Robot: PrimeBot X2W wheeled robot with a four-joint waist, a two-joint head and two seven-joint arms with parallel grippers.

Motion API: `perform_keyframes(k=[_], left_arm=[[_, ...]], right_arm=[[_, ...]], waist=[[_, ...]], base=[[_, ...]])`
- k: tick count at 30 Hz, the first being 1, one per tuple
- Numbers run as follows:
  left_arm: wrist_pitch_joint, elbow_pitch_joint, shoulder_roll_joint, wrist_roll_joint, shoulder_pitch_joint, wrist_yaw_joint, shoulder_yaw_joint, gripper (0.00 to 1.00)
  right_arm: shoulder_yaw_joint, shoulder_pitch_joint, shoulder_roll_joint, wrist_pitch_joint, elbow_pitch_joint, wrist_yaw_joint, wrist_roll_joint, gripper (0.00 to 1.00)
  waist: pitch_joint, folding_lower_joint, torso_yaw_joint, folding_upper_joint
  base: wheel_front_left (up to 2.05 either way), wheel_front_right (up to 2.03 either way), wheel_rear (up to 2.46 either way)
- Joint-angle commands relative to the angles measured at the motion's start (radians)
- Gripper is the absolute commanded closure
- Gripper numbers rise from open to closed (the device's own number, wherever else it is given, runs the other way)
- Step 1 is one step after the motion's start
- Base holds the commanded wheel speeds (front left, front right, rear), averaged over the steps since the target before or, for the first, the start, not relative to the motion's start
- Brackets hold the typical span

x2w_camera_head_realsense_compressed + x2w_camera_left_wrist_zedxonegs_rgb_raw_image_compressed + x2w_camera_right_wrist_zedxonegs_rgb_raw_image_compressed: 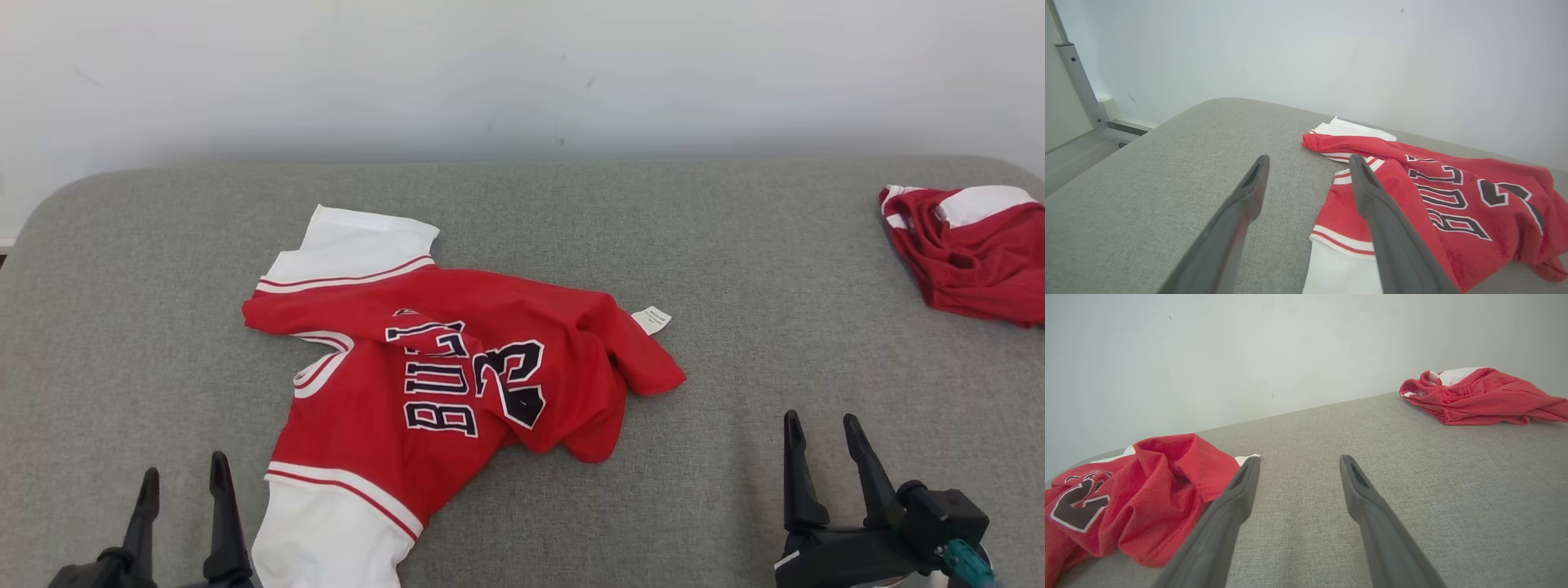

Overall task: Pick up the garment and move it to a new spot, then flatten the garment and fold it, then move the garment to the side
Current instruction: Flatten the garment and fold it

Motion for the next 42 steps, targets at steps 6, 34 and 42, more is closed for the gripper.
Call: perform_keyframes(k=[6, 34, 42], left_arm=[[-0.003, -0.044, -0.105, 0.171, 0.028, -0.093, 0.114, 0.00], [-0.003, 0.080, -0.216, 0.368, -0.047, -0.248, 0.173, 0.00], [-0.003, 0.096, -0.234, 0.382, -0.073, -0.261, 0.168, 0.00]], right_arm=[[0.017, 0.017, 0.003, 0.000, 0.009, -0.003, -0.013, 0.00], [0.237, -0.183, 0.003, 0.000, 0.303, -0.003, 0.038, 0.00], [0.280, -0.291, 0.002, 0.000, 0.489, -0.003, 0.065, 0.00]], waist=[[-0.016, 0.0000, -0.004, -0.0001], [0.011, 0.0000, 0.071, -0.0001], [0.028, 0.0000, 0.127, -0.0001]], base=[[0.00, 0.00, 0.00], [0.00, 0.00, 0.00], [0.00, 0.00, 0.00]])
